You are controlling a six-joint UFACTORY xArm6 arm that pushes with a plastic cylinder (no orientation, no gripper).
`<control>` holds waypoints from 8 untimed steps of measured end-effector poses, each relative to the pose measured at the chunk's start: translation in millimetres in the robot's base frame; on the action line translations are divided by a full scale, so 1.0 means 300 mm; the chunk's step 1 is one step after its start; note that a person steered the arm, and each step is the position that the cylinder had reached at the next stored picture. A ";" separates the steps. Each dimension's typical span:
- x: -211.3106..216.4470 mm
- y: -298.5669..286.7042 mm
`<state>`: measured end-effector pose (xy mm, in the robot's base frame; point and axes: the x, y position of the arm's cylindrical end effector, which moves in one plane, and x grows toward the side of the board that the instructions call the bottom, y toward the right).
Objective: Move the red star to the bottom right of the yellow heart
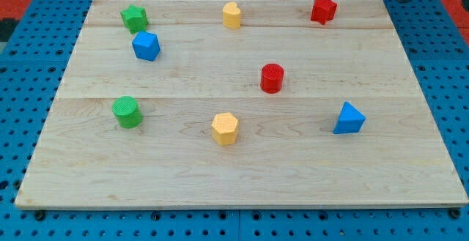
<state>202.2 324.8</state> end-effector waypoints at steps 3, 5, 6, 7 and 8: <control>0.283 -0.291; 0.283 -0.356; 0.283 -0.356; 0.298 -0.372; 0.346 -0.556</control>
<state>306.0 157.9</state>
